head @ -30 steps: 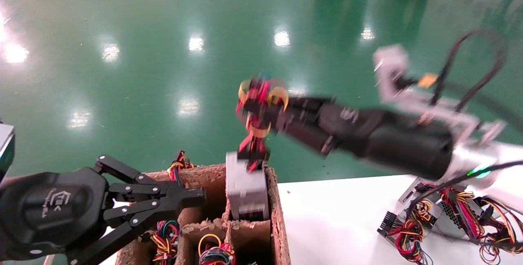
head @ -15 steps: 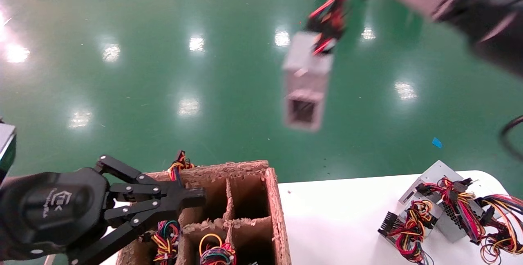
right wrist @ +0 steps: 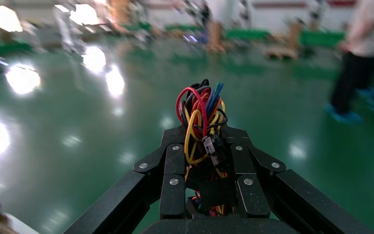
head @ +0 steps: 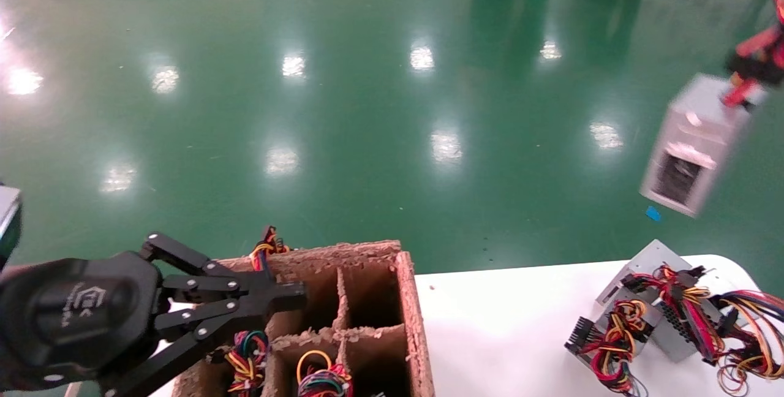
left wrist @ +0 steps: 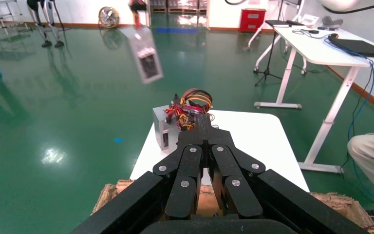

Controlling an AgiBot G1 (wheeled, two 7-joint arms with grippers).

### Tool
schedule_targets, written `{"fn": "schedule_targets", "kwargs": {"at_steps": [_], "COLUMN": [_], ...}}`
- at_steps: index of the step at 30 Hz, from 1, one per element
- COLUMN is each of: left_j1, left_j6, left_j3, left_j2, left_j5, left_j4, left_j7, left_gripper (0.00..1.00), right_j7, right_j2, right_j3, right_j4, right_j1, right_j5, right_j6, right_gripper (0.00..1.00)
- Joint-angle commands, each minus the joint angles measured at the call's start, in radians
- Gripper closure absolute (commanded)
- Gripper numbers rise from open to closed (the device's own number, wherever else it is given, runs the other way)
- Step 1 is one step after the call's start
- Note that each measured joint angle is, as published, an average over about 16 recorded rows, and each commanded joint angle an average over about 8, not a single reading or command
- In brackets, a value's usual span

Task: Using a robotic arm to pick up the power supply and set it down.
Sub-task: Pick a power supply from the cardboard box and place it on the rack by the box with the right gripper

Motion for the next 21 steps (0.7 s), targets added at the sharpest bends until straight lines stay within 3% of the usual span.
{"fn": "schedule_targets", "kwargs": {"at_steps": [1, 10, 21], "left_j1": [0.000, 0.000, 0.000], "left_j6": [0.000, 0.000, 0.000], "left_j3": [0.000, 0.000, 0.001], "left_j2": [0.000, 0.000, 0.000], "left_j5": [0.000, 0.000, 0.000], "left_j4": [0.000, 0.000, 0.000], "left_j7": [0.000, 0.000, 0.000], "left_gripper": [1.00, 1.00, 1.00], "right_j7": [-0.012, -0.132, -0.202], "right_j2": [0.045, 0.140, 0.128], "right_j3": [0.016, 0.106, 0.159], "right_j4": [-0.035, -0.182, -0.262], "right_j1": [-0.048, -0.228, -0.385], "right_j5": [0.000, 0.017, 0.021], "right_j6": [-0.002, 0.036, 0.099], "right_gripper": [1.00, 1.00, 1.00]}}
